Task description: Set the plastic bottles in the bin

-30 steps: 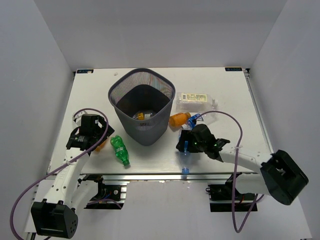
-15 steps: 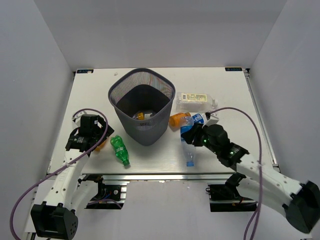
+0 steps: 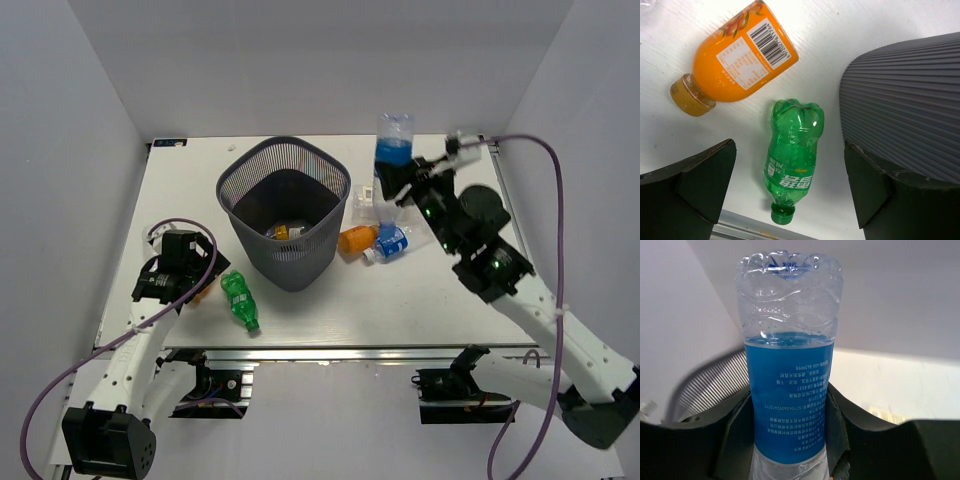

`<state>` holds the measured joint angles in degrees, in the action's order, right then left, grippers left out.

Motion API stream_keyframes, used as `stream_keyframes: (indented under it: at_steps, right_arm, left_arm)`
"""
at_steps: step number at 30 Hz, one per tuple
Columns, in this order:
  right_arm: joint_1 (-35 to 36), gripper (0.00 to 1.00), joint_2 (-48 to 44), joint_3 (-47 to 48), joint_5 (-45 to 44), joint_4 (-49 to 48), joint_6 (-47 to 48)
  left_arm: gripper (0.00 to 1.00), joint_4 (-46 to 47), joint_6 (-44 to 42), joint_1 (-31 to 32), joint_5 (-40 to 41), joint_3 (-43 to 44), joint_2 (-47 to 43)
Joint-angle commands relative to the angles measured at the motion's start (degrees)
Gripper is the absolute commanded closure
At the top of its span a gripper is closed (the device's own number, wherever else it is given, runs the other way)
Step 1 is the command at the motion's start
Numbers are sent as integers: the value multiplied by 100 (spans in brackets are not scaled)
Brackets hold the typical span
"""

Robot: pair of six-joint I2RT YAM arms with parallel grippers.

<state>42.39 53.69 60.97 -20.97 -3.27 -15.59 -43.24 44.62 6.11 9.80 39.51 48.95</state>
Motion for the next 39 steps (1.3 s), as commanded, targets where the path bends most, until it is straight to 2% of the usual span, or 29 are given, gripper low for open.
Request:
stream_keyframes:
  at_steps: [1,2,5,6,8,11,12,14,15,21,27,31,34,35,37,39]
  right_arm:
    - [6,67,945,1280,1013,-658,1022]
    - [15,66,1202,1564,1677,-640,1076]
    - [41,64,2178,2681,2910,-368,1155]
    - [50,62,2398,2892,3054,-324,1190]
    - [137,61,3005,3418,3021,-219,1418]
    - [208,53,3708,3956,2871,297,1698]
    - [208,42,3971,4297,2897,544,1726]
    - [217,28,4149,4493,2906,783,1753]
    - [217,13,4236,4546,2897,888,1762]
    - [217,11,4080,4389,2792,933,1709]
    - [199,11,3457,3801,2133,749,1621]
    - [68,11,2806,3002,1790,678,1438]
    - [-212,11,1972,1747,1587,425,1077]
    - [-309,11,1744,1047,1579,84,850]
    - [-625,11,1189,497,1561,-68,594]
    - [-863,11,768,-38,1596,-78,242]
  left_arm:
    - [2,44,-6,-4,-136,-101,-26]
    - [2,53,29,-4,-189,-118,-26]
    - [2,114,55,-4,-434,-241,-61]
    - [2,114,55,-4,-488,-268,-70]
    - [2,62,47,-4,-619,-364,-87]
    - [2,9,20,4,-813,-461,-122]
    - [2,9,20,4,-900,-574,-157]
    - [2,-17,64,13,-901,-698,-219]
    - [2,-26,64,22,-962,-777,-254]
    - [2,-17,187,110,-901,-830,-193]
    - [2,149,336,425,-717,-875,123]
    - [2,377,486,707,-506,-910,396]
    - [2,711,591,865,-435,-954,615]
    - [2,825,600,892,-418,-945,755]
    - [2,870,609,927,-374,-919,897]
    - [7,870,688,953,-217,-927,1020]
